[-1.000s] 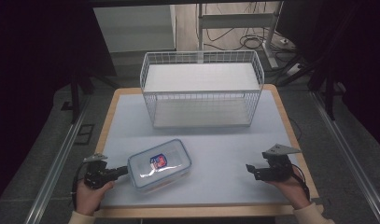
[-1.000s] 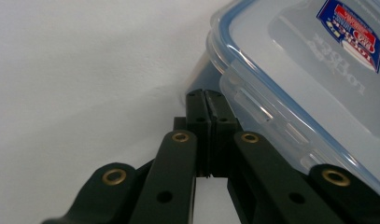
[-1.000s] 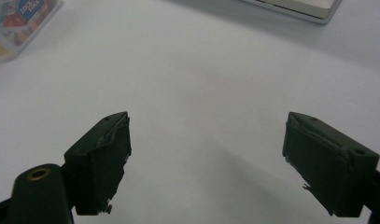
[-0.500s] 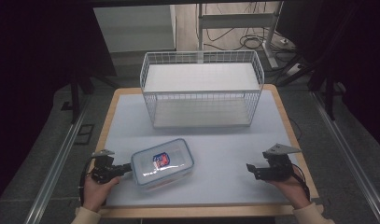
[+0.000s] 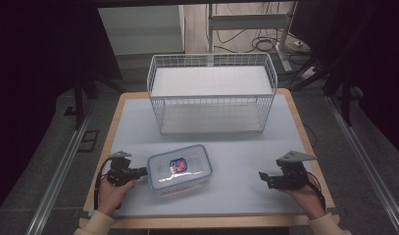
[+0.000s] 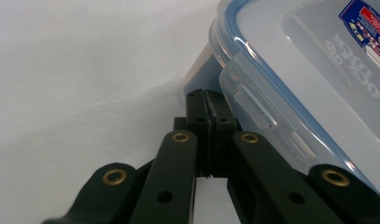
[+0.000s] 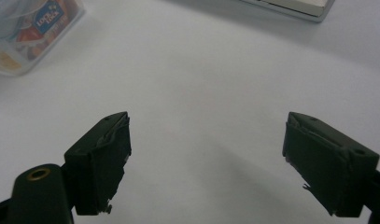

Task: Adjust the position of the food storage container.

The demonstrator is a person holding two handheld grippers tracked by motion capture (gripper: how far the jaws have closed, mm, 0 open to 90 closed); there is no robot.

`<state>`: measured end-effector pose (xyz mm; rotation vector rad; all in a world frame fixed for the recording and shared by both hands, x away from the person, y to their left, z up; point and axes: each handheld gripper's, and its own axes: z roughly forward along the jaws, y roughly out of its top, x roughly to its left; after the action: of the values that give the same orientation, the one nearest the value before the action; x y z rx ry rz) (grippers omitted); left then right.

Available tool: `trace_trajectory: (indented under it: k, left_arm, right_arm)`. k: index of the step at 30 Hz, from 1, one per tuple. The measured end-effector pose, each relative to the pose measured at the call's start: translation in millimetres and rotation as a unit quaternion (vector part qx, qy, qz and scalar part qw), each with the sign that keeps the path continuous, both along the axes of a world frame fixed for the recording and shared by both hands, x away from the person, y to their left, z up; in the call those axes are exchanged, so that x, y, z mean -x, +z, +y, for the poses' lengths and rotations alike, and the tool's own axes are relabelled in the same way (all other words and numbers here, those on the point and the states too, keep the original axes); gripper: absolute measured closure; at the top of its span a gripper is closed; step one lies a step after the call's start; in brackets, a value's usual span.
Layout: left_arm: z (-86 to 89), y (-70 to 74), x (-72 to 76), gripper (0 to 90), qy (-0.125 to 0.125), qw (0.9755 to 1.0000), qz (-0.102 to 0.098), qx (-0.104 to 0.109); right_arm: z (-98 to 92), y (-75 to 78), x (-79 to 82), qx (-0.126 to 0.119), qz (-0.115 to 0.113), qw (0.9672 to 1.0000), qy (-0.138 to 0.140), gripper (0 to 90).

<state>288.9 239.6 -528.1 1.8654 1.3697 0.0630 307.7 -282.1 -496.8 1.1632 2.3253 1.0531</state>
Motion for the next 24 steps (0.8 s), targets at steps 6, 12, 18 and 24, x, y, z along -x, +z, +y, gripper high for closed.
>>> trace_trajectory:
  k: [6,12,18,24]
  left_arm:
    - [-22.5,2.3,-14.6,89.6,-0.021,0.9997,0.0,-0.01]
    - [-42.1,3.6,-25.3,89.7,-0.037,0.9992,0.0,-0.014]
    - [-65.2,4.3,-36.8,89.6,-0.048,0.9988,-0.003,-0.01]
    - [-78.5,4.6,-43.2,89.6,-0.055,0.9984,-0.003,-0.007]
  right_arm:
    - [-0.5,0.1,-0.1,0.001,-0.002,1.0,-0.001,15.3]
    - [-0.6,-0.1,-0.1,0.0,-0.001,1.0,-0.001,15.3]
    - [-1.0,-0.1,0.0,0.001,0.0,1.0,-0.001,15.3]
    - [-1.3,0.0,0.0,0.001,-0.002,1.0,-0.002,15.4]
